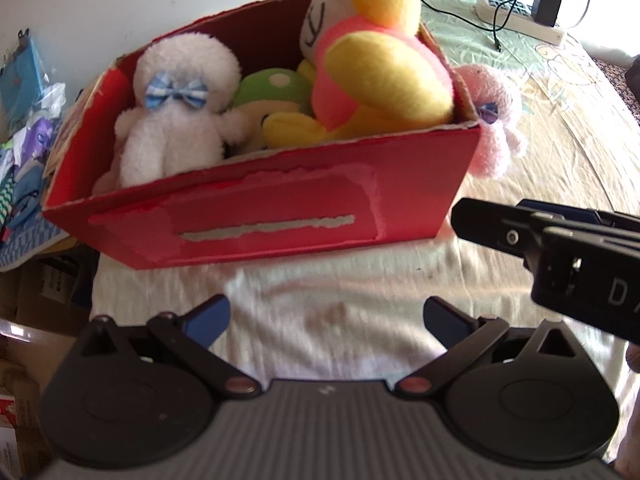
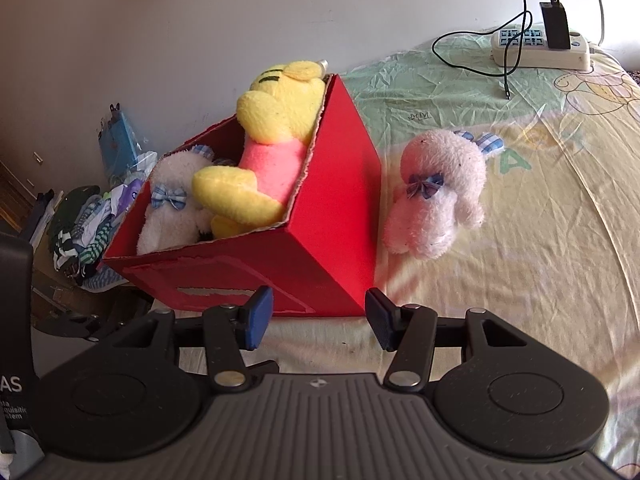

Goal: Organize objects
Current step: 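Move the right gripper toward the pink bunny plush on the bed, then close the right gripper on the pink bunny's body below its bow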

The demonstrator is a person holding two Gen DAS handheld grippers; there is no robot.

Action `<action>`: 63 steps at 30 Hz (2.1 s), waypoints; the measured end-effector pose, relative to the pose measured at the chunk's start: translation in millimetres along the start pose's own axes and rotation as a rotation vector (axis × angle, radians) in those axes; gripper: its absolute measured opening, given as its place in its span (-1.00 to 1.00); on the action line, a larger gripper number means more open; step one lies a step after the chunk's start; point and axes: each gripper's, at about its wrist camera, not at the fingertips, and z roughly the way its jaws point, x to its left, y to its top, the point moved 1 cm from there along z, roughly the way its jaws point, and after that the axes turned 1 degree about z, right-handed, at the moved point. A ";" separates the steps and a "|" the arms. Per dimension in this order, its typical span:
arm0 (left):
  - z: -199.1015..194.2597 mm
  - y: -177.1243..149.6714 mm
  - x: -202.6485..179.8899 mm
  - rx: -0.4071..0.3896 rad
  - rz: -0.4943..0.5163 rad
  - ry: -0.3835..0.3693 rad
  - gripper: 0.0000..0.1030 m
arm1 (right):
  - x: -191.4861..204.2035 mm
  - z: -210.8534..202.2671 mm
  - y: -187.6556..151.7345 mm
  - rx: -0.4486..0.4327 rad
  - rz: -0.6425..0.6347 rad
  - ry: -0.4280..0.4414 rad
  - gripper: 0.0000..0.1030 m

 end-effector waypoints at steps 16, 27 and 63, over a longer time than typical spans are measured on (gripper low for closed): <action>3.0 8.2 -46.4 0.010 0.011 0.040 0.99 | -45.6 -6.0 9.6 0.044 0.027 0.037 0.08; 4.5 12.4 -79.6 0.022 0.009 0.072 0.99 | -77.1 -14.5 14.1 0.062 0.041 0.060 0.08; 33.6 -20.4 -40.6 0.134 -0.250 -0.292 0.97 | -125.0 74.7 47.4 0.101 0.345 0.084 0.08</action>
